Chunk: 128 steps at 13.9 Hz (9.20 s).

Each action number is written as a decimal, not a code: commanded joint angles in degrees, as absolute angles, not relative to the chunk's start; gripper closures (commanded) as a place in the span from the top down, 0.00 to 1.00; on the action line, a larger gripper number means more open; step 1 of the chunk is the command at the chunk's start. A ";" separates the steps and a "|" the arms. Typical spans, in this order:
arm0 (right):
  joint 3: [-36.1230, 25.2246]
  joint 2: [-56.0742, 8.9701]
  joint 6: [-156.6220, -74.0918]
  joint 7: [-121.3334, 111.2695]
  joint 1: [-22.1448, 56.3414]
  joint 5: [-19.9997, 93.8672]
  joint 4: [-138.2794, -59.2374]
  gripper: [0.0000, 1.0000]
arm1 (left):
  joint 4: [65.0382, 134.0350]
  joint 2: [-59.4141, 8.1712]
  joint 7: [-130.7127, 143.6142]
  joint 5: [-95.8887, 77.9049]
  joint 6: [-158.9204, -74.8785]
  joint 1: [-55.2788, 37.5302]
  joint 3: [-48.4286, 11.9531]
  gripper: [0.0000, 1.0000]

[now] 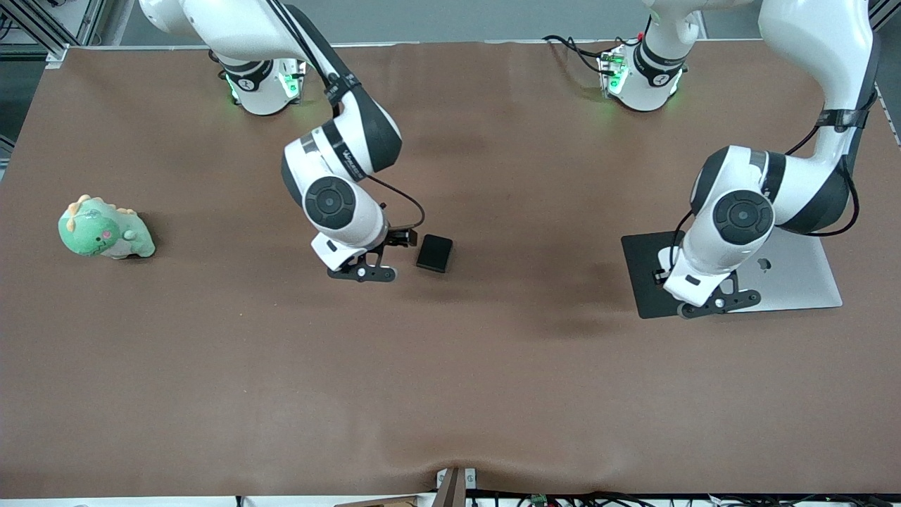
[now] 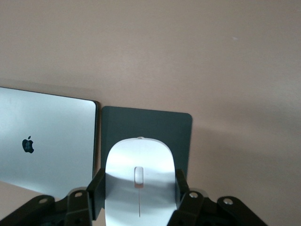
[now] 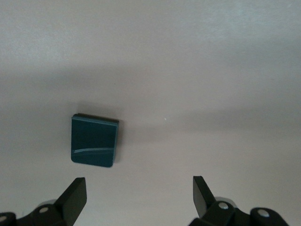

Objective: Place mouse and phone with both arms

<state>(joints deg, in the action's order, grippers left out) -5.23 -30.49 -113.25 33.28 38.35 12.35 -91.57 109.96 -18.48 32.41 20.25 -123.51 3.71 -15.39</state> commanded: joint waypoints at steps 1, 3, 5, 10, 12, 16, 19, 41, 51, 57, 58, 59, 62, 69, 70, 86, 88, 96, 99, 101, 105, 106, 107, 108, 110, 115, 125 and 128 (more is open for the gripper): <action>-5.71 -32.60 -116.36 35.85 39.81 13.27 -91.23 1.00 | 119.51 -13.63 32.25 21.62 -130.76 5.89 -15.91 0.00; -5.71 -34.09 -118.91 37.87 40.69 13.27 -91.06 1.00 | 123.64 -12.40 32.34 21.71 -134.80 6.93 -15.73 0.00; -5.71 -35.59 -121.27 39.72 41.74 13.27 -90.97 1.00 | 128.12 -11.52 32.34 23.28 -140.68 8.87 -15.82 0.00; -5.71 -38.76 -126.73 43.67 43.77 13.27 -90.88 1.00 | 134.38 -12.30 32.43 29.88 -151.95 13.97 -15.91 0.00; -5.71 -39.28 -127.00 44.21 44.21 13.36 -90.79 1.00 | 135.61 -13.09 32.43 29.97 -154.33 13.97 -15.91 0.00; -5.71 -41.39 -130.60 44.30 45.44 16.96 -90.97 1.00 | 135.62 -14.76 32.52 29.97 -154.69 13.45 -15.91 0.00; -5.71 -42.45 -131.39 46.14 46.40 16.79 -90.97 1.00 | 135.35 -16.96 34.09 35.93 -155.73 13.71 -16.00 0.00; -5.89 -42.11 -124.40 48.17 44.66 16.70 -90.70 0.00 | 131.13 -23.55 36.56 37.18 -158.20 13.89 -16.00 0.19; -6.42 -29.90 -118.74 38.69 36.93 16.17 -100.35 0.00 | 127.27 -17.68 36.56 36.04 -150.31 13.80 -18.89 1.00; -6.77 -24.18 -118.91 30.95 31.21 15.21 -107.92 0.00 | 119.99 -8.37 35.86 27.60 -138.20 13.80 -28.91 1.00; -6.85 -23.65 -119.00 30.24 30.51 13.81 -108.89 0.00 | 116.84 -7.22 35.25 27.51 -134.42 13.80 -29.61 1.00; -6.94 -22.77 -119.26 29.89 30.41 11.80 -109.94 0.00 | 112.89 -6.51 33.59 26.99 -129.77 13.89 -30.40 1.00; -6.94 -20.49 -123.20 26.66 28.22 9.40 -115.20 0.00 | 100.06 -6.68 31.11 26.72 -115.79 13.71 -32.95 1.00; -8.35 -17.93 -131.11 8.82 16.90 6.50 -124.61 0.00 | 88.71 -3.07 21.92 16.70 -92.76 14.93 -32.43 1.00; -8.35 -17.84 -133.05 6.44 15.92 6.50 -125.93 0.00 | 85.98 -2.99 17.36 14.00 -89.59 18.60 -33.65 1.00; -11.86 -17.75 -142.38 -7.20 5.54 5.98 -135.09 0.00 | 90.18 6.68 5.71 1.32 -84.02 -3.60 -5.96 1.00; -14.14 -17.49 -142.38 -9.92 5.54 5.54 -135.53 0.00 | 89.39 5.98 5.80 1.32 -84.11 -3.60 -6.68 1.00; -16.08 -18.19 -143.26 -11.78 5.36 5.45 -136.23 0.19 | 88.15 3.96 4.75 0.97 -85.78 -3.25 -6.68 1.00; -16.08 -18.19 -142.82 -11.78 4.66 5.45 -136.06 1.00 | 87.98 3.69 5.62 0.97 -85.87 -3.52 -6.59 1.00; -16.08 -18.11 -142.30 -11.78 4.66 5.45 -135.88 1.00 | 87.98 3.60 5.71 0.97 -85.96 -3.43 -6.59 1.00; -16.17 -17.67 -140.37 -14.05 4.75 5.45 -133.87 1.00 | 87.98 3.16 5.80 1.05 -85.96 -3.34 -6.59 1.00; -16.17 -17.58 -138.53 -16.41 4.66 5.36 -132.64 1.00 | 88.07 3.16 5.80 0.97 -85.96 -3.34 -6.59 1.00; -16.26 -17.58 -135.47 -17.83 4.57 5.36 -130.80 1.00 | 88.07 3.16 5.80 0.97 -85.96 -3.34 -6.59 1.00; -16.69 -17.49 -131.26 -17.93 4.57 5.36 -128.26 1.00 | 87.98 3.16 5.80 0.97 -85.96 -3.25 -6.59 1.00; -17.84 -17.84 -122.65 -17.84 4.57 5.19 -122.55 1.00 | 87.80 3.51 5.54 0.97 -85.87 -3.08 -6.59 1.00; -18.54 -16.09 -112.52 -18.02 4.48 2.02 -115.15 1.00 | 87.89 5.09 4.48 1.05 -83.50 -2.81 -5.98 1.00; -17.84 -11.60 -90.46 -24.07 9.30 1.67 -98.82 1.00 | 87.80 5.36 4.83 0.97 -83.41 -2.72 -5.89 1.00; -17.93 -14.24 -83.59 -25.84 9.93 -2.10 -91.07 1.00 | 87.80 5.27 4.75 1.05 -83.41 -2.72 -5.80 1.00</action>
